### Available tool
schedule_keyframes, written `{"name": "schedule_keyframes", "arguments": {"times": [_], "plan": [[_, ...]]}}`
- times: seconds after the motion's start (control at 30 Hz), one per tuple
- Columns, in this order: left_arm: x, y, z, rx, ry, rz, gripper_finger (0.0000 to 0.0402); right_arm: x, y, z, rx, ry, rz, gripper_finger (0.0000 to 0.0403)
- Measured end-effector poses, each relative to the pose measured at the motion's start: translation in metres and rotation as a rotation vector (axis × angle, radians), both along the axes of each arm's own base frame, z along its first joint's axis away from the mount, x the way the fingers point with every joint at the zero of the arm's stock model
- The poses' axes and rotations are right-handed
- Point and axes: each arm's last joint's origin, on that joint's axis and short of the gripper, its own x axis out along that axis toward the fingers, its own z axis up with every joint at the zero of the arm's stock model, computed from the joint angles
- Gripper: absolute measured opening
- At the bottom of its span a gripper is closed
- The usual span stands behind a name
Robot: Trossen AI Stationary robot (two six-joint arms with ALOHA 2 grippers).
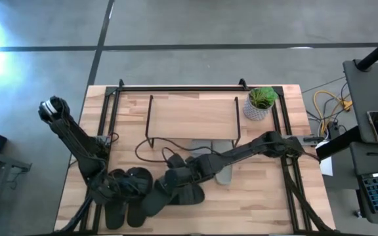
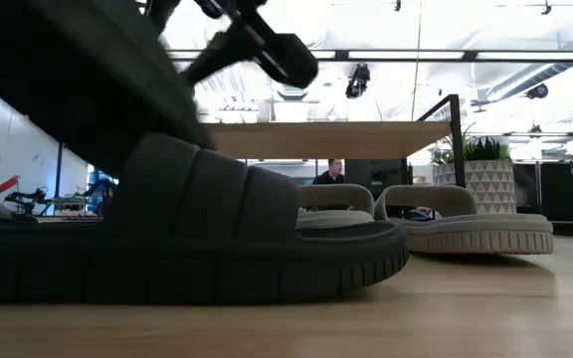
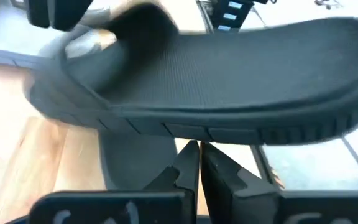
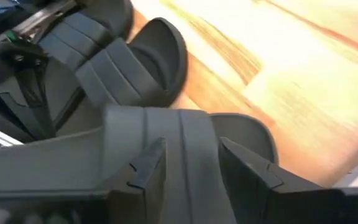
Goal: Pick and place slides into the shelf
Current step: Put the black slide under the shelf
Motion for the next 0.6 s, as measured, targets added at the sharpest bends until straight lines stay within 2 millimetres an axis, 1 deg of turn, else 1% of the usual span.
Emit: {"name": "schedule_keyframes", "arguments": {"times": [0.17, 0.23, 0.3, 0.4, 0.5, 0.57, 0.6], "plan": [[0.001, -0.002, -0.004, 0.005, 0.012, -0.002, 0.0, -0.002, -0.002, -0.007, -0.047, 0.019, -0.007, 0.0157], [0.002, -0.003, -0.004, 0.0, 0.008, -0.002, 0.0, -0.001, -0.002, -0.007, -0.068, 0.013, -0.014, 0.0159], [0.003, -0.004, -0.004, -0.011, 0.004, -0.002, 0.0, 0.0, -0.002, -0.001, -0.077, -0.006, -0.021, 0.0159], [0.005, -0.004, -0.004, -0.023, -0.002, -0.001, 0.0, 0.002, -0.001, 0.015, -0.083, -0.05, -0.005, 0.0155], [0.006, -0.004, -0.005, -0.021, 0.005, -0.005, 0.0, 0.0, 0.003, 0.039, -0.063, -0.09, -0.004, 0.0151], [0.005, -0.004, -0.004, -0.023, 0.007, -0.014, 0.0, -0.005, 0.012, 0.056, -0.036, -0.108, -0.005, 0.0149], [0.005, -0.004, -0.003, -0.028, 0.005, -0.018, 0.0, -0.01, 0.02, 0.064, -0.015, -0.116, -0.006, 0.0147]]}}
